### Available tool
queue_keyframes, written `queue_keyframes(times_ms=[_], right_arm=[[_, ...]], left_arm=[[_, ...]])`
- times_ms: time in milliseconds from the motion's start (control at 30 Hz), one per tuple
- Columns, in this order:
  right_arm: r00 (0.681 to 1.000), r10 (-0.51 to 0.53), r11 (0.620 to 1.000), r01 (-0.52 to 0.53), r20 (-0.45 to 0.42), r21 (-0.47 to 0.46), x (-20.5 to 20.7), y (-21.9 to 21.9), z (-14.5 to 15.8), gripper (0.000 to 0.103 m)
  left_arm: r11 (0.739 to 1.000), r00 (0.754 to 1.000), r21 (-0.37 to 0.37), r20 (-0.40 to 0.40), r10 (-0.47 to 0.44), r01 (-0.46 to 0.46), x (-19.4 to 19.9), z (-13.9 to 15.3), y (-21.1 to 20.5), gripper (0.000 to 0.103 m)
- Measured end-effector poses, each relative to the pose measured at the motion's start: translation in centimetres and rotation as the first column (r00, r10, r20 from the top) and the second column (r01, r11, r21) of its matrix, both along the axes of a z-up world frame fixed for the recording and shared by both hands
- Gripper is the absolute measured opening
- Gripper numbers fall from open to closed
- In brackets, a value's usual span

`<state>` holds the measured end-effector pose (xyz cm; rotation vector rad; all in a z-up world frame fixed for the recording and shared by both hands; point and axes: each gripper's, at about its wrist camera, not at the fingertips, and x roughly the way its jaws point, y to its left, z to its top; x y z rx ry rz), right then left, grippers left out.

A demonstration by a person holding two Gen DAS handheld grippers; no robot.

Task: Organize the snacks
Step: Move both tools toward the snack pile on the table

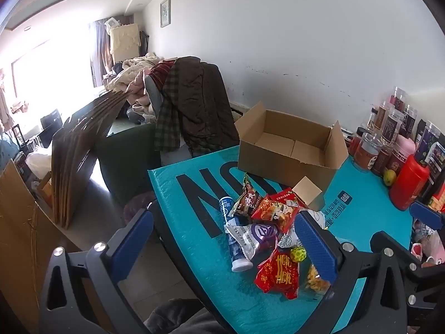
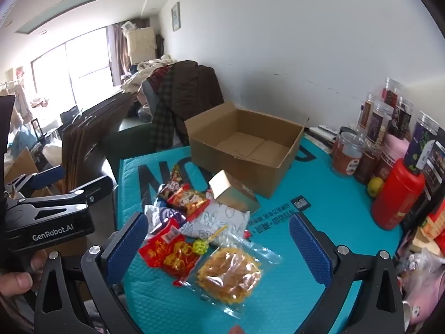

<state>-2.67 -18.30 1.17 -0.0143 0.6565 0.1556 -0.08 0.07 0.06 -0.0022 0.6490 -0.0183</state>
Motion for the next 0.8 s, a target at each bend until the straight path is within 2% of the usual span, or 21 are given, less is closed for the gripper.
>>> queue_keyframes(times_ms=[133, 367, 800], right_arm=[[1.0, 0.003, 1.0, -0.003, 0.0, 0.001, 0.0, 0.1, 0.0, 0.103], [1.0, 0.004, 1.0, -0.004, 0.0, 0.002, 0.3, 0.3, -0.3, 0.103], [1.0, -0.006, 1.0, 0.006, -0.008, -0.001, 0.1, 0.6, -0.4, 0.103]], left_arm=[[1.0, 1.0, 0.015, 0.001, -0.004, 0.004, 0.4, 0.1, -1.0, 0.103], [1.0, 1.0, -0.026, 0.001, 0.001, -0.001, -0.2, 0.6, 0.8, 0.103], [0.999, 0.999, -0.027, -0.022, -0.025, 0.024, -0.3, -0.1, 0.7, 0.103]])
